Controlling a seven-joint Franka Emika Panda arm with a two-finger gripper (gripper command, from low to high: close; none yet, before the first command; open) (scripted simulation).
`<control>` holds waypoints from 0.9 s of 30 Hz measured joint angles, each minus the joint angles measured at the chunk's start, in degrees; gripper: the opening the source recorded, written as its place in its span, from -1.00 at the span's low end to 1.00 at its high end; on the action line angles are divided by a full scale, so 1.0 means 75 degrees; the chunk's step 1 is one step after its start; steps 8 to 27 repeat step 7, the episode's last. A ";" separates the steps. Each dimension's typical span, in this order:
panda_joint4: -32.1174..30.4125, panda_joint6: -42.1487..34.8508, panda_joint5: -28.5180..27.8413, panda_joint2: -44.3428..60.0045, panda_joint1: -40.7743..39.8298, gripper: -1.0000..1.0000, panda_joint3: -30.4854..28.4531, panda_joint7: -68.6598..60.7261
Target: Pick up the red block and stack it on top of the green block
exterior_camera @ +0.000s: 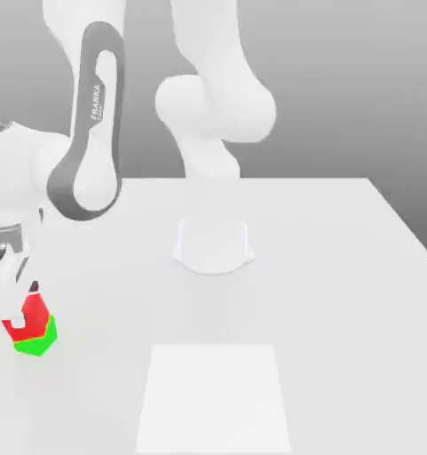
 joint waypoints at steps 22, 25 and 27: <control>-0.0052 -0.1033 -0.0555 -0.1100 -0.0095 1.00 -0.0035 0.0398; -0.0052 -0.1033 -0.0555 -0.1100 -0.0095 1.00 -0.0035 0.0398; -0.0052 -0.1033 -0.0555 -0.1100 -0.0095 1.00 -0.0035 0.0398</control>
